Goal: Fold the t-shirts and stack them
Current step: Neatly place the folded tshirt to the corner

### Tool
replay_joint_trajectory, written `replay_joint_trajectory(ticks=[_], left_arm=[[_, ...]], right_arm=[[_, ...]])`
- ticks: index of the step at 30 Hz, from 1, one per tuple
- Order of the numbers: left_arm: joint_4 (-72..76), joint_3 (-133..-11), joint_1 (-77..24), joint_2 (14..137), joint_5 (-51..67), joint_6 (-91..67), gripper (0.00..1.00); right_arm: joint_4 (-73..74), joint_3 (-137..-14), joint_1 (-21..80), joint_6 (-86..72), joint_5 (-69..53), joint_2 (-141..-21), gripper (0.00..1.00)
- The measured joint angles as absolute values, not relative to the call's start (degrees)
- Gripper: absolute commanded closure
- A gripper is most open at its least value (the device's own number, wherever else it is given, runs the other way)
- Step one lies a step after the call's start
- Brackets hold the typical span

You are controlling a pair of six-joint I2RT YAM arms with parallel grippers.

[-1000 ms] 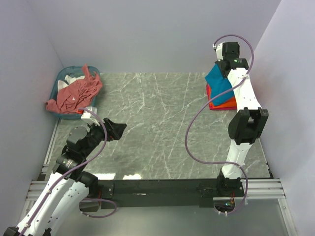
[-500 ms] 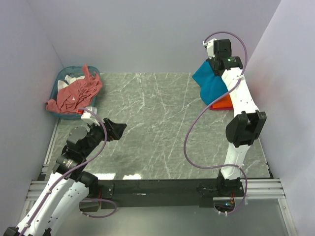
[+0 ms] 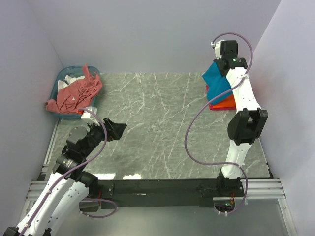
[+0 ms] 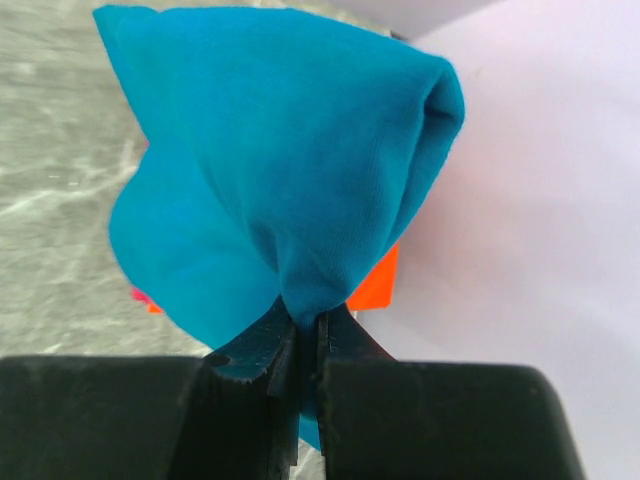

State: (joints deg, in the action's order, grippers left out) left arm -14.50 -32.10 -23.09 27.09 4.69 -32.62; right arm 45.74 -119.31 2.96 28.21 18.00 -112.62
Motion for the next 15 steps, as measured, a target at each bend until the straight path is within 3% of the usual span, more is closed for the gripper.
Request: replay_joint_trajectory(ticks=[15], left_arm=[[-14.52, -32.10, -23.09, 27.09, 4.69, -32.62, 0.12]], right_arm=[[44.10, -117.69, -0.97, 28.47, 17.96, -114.83, 1.00]])
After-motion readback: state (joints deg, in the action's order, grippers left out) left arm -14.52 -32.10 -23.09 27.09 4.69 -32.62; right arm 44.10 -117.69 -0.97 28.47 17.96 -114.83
